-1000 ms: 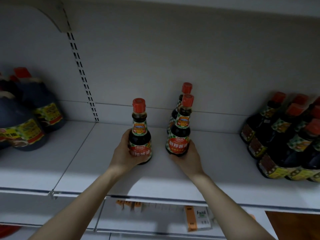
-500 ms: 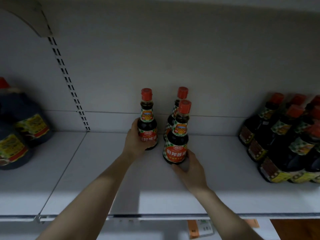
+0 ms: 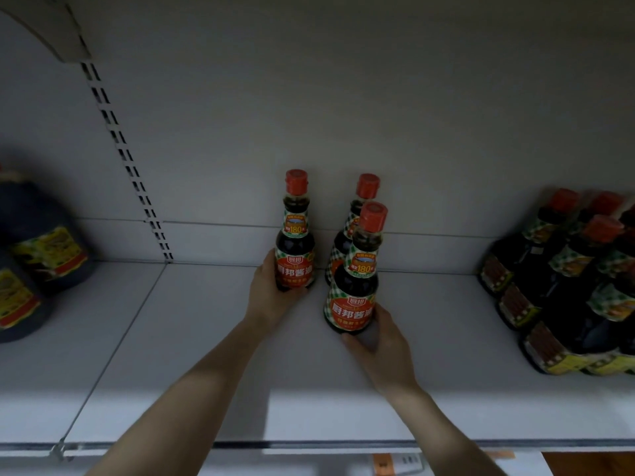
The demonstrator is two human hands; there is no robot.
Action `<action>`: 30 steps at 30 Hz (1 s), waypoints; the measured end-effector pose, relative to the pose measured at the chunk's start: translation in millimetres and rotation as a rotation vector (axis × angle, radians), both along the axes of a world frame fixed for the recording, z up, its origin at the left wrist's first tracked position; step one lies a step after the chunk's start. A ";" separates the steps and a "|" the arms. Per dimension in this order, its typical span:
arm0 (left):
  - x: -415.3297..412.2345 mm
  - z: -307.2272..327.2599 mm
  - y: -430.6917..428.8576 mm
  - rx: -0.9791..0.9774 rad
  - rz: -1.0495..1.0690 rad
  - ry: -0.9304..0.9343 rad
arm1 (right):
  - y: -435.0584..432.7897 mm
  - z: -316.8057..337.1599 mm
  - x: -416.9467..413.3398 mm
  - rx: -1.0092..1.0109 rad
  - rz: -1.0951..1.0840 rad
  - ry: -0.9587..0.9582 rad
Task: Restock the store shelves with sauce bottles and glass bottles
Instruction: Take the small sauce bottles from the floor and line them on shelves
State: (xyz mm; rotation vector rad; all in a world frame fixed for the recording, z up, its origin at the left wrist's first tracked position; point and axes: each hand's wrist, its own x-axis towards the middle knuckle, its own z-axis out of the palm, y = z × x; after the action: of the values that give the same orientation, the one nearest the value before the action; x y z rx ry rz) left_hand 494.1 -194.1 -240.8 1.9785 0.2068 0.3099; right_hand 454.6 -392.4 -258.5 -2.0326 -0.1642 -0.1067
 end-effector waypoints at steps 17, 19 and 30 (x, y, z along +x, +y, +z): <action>-7.1 8.8 -8.1 0.195 0.049 0.235 | -1.1 0.3 0.5 -0.082 0.002 0.039; -18.4 15.5 -7.6 0.266 0.063 0.284 | -0.9 4.3 0.4 -0.104 0.017 0.049; -141.3 42.6 45.7 0.706 -0.043 0.160 | 10.3 27.5 -56.2 -0.422 0.144 0.016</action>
State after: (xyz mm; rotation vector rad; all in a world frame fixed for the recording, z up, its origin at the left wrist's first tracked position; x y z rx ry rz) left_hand 352.8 -148.3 -198.1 2.7067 0.1693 0.2098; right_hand 398.4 -382.1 -230.9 -2.4320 -0.3462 0.0398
